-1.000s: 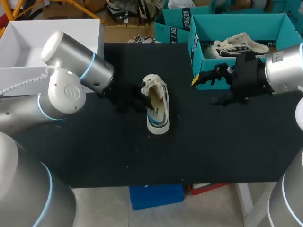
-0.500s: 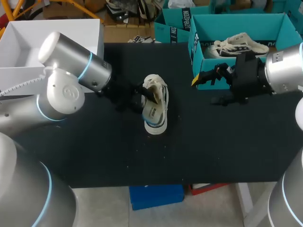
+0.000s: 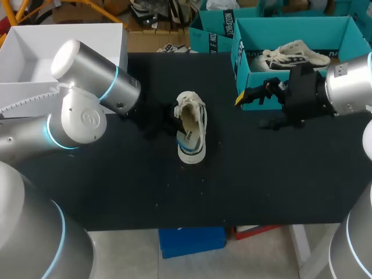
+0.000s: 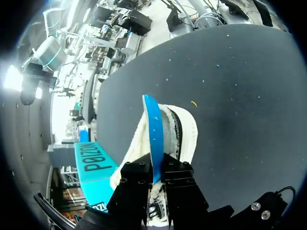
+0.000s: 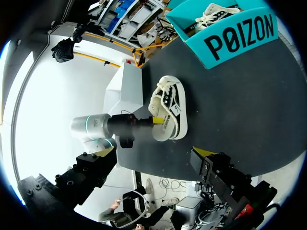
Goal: Take the shoe out of the shoebox, open the shoe tongue, remove and reinsert the insole, then place the shoe into the shoebox
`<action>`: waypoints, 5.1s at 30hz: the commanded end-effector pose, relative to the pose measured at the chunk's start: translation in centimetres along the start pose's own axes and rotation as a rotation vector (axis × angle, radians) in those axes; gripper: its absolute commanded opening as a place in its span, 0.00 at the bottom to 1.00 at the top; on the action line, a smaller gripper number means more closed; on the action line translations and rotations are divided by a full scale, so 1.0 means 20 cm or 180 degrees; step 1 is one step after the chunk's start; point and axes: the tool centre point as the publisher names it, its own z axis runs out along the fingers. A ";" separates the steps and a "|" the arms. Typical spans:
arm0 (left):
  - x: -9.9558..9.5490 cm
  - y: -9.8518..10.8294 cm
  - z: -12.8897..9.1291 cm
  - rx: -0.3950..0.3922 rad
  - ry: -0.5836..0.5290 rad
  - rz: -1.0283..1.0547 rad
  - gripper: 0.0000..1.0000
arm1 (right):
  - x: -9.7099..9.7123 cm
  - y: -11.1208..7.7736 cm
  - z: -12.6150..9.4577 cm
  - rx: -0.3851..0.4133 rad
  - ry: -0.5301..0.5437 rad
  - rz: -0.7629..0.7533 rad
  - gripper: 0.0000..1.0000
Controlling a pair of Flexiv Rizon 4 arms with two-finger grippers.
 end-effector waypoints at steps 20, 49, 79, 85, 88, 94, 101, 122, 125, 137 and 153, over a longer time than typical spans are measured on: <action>-0.03 -0.05 -0.03 -0.0022 -0.0020 -0.0021 1.00 | 0.00 0.00 0.01 -0.0003 -0.0001 0.0000 1.00; -0.08 -0.19 -0.03 0.0096 -0.0296 0.0129 0.00 | 0.00 0.00 0.01 -0.0003 -0.0001 0.0000 1.00; -0.02 -0.17 0.14 0.0252 0.0048 0.0053 0.44 | 0.00 0.00 0.01 -0.0003 -0.0001 0.0000 1.00; -0.05 -0.22 0.04 0.0521 -0.0094 -0.0026 1.00 | 0.00 0.00 0.01 -0.0003 -0.0001 0.0000 1.00; -0.08 -0.21 -0.03 0.0566 -0.0173 -0.0004 1.00 | 0.00 0.00 0.01 -0.0003 -0.0001 0.0000 1.00; -0.13 -0.21 -0.15 0.0550 -0.0191 0.0109 0.73 | 0.00 0.00 0.01 -0.0003 -0.0001 0.0000 1.00; -0.13 -0.20 -0.16 0.0433 0.0233 0.0373 0.00 | 0.00 0.00 0.01 -0.0003 -0.0001 0.0000 1.00; 0.01 -0.16 0.00 0.0372 0.1040 0.0526 0.00 | 0.00 0.00 0.01 -0.0003 -0.0001 0.0000 1.00; 0.01 -0.16 0.04 0.0388 0.1091 0.0558 0.00 | 0.00 0.00 0.01 -0.0003 -0.0001 0.0000 1.00; 0.06 -0.14 0.14 0.0445 0.1289 0.0633 0.00 | 0.00 0.00 0.01 -0.0003 -0.0001 0.0000 1.00; 0.12 -0.13 0.27 0.0517 0.1445 0.0589 0.00 | 0.00 0.00 0.01 -0.0003 -0.0001 0.0000 1.00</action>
